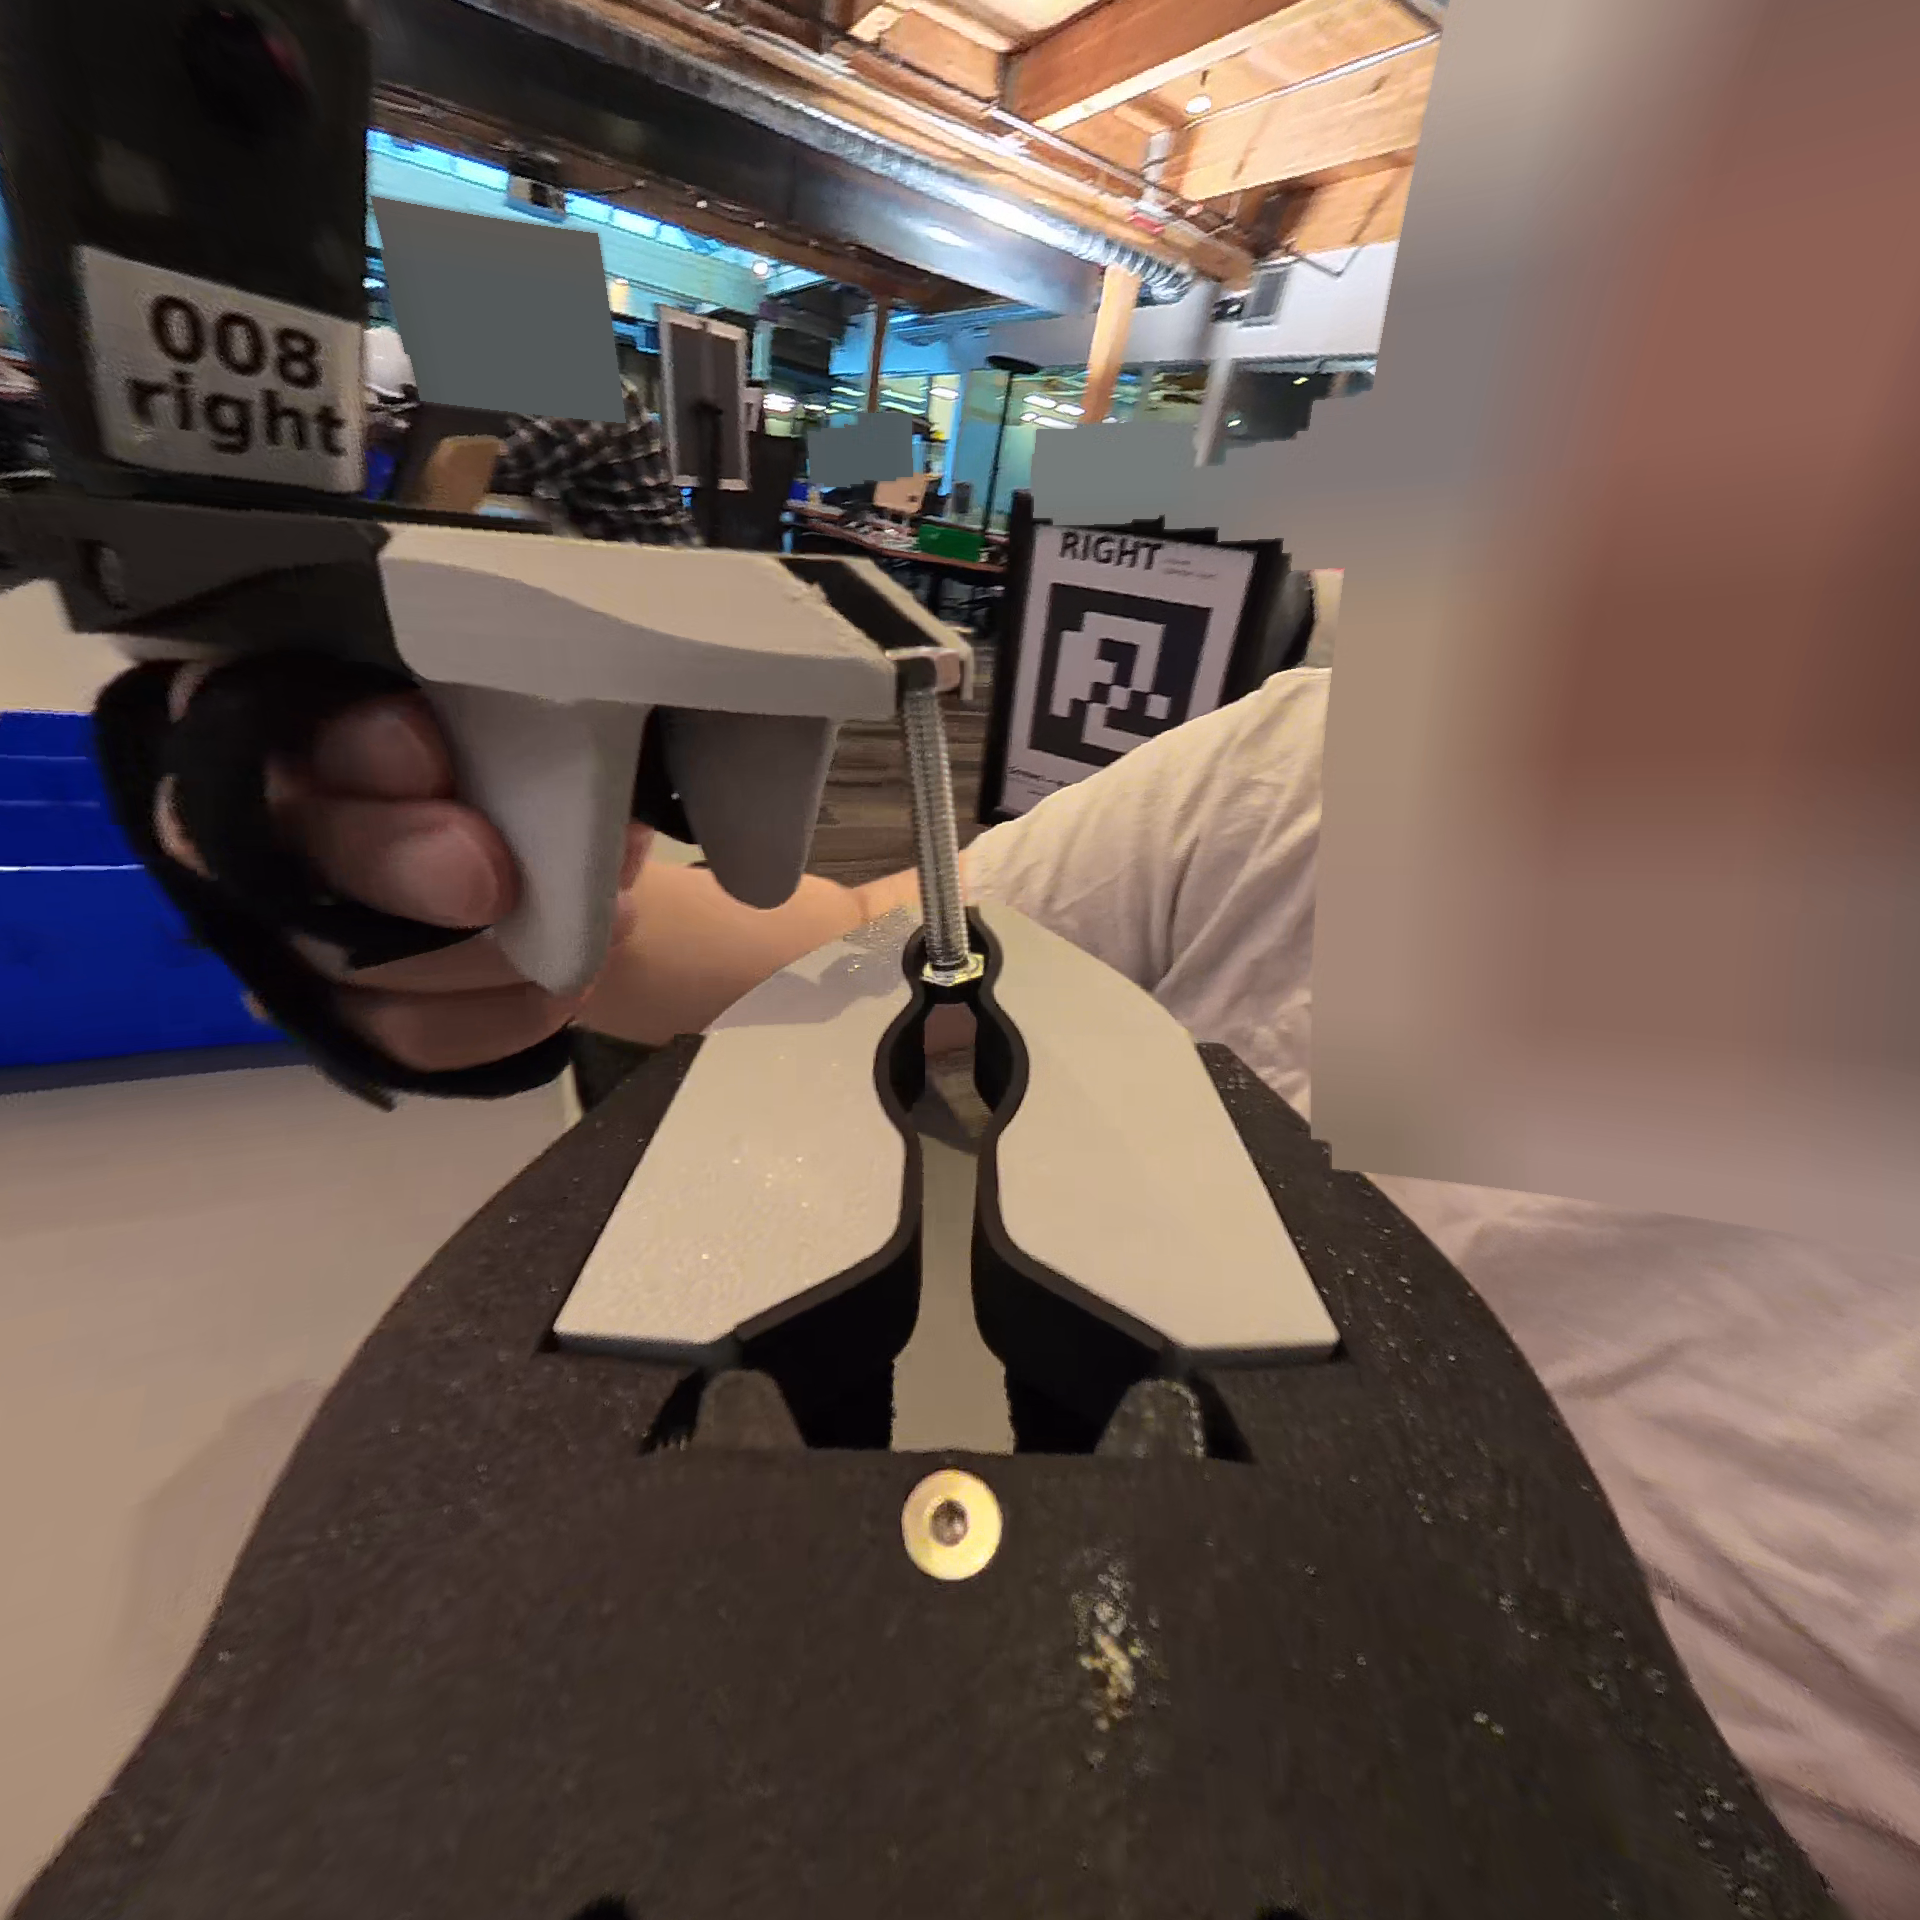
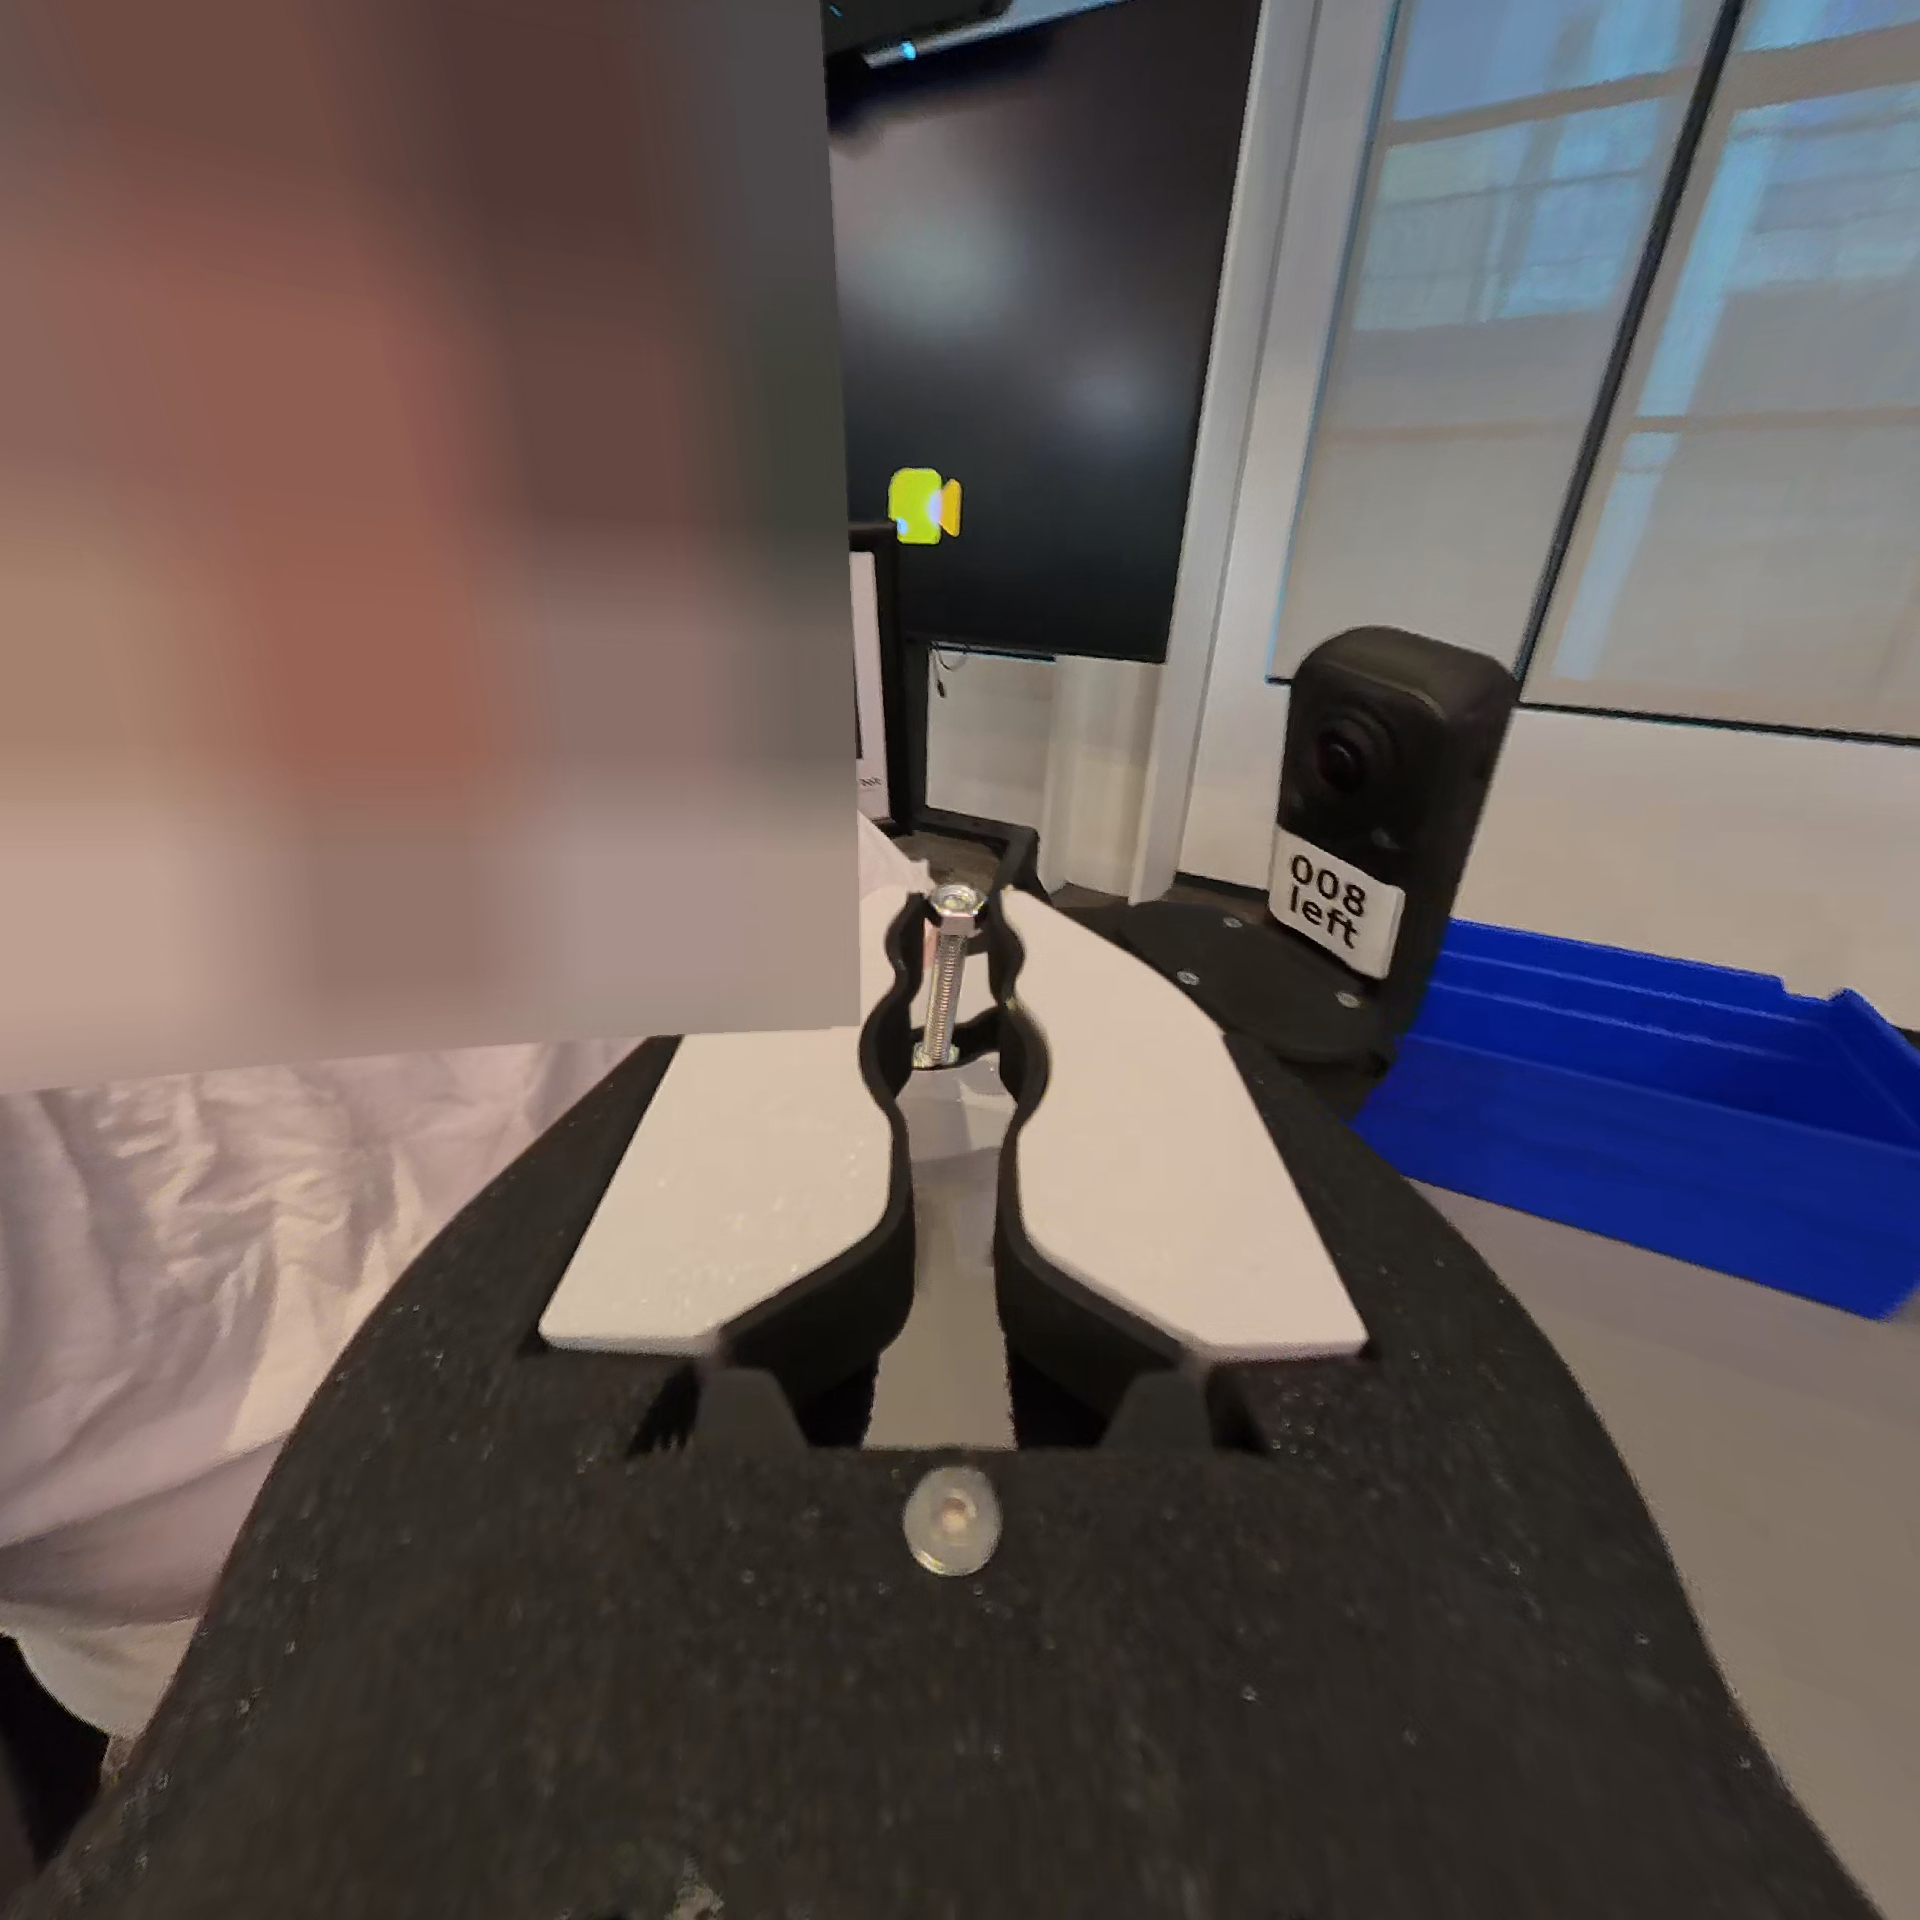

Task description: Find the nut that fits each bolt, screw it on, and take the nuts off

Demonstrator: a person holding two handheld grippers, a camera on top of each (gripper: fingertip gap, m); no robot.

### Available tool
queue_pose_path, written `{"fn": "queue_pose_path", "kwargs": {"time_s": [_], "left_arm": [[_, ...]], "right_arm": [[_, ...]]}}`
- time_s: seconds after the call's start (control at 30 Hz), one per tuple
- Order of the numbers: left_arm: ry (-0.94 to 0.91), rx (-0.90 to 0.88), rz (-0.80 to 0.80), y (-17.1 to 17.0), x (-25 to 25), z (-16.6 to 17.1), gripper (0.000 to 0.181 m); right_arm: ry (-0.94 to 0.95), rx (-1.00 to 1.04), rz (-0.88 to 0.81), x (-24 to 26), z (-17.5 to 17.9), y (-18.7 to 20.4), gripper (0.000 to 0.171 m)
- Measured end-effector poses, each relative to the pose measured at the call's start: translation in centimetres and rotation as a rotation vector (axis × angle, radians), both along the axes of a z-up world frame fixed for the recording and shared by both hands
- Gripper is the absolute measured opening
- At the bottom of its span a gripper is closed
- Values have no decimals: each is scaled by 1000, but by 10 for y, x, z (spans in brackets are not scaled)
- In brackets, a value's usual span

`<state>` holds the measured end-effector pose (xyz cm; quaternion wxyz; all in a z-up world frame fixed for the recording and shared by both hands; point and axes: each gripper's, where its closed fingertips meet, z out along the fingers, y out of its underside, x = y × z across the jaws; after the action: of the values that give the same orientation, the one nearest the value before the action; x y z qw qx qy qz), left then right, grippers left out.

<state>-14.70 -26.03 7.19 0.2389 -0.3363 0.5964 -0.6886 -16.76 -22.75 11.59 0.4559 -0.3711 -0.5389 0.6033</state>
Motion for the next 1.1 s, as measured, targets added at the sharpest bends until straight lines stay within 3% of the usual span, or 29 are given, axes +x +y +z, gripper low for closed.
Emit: {"fn": "queue_pose_path", "kwargs": {"time_s": [0.47, 0.77, 0.83, 1.1], "left_arm": [[-13, -178, -240, -24, -11, 6, 3], [-49, -39, -100, -19, -1, 0, 3], [-62, -26, -35, -10, 3, 2, 3], [-108, 286, 583, 66, 17, 4, 3]], "right_arm": [[143, -74, 225, 1, 1, -19, 11], [90, -42, 165, -1, -1, -16, 16], [68, -36, 90, -3, 1, -8, 28], [70, 89, -510, 13, 27, 51, 33]]}}
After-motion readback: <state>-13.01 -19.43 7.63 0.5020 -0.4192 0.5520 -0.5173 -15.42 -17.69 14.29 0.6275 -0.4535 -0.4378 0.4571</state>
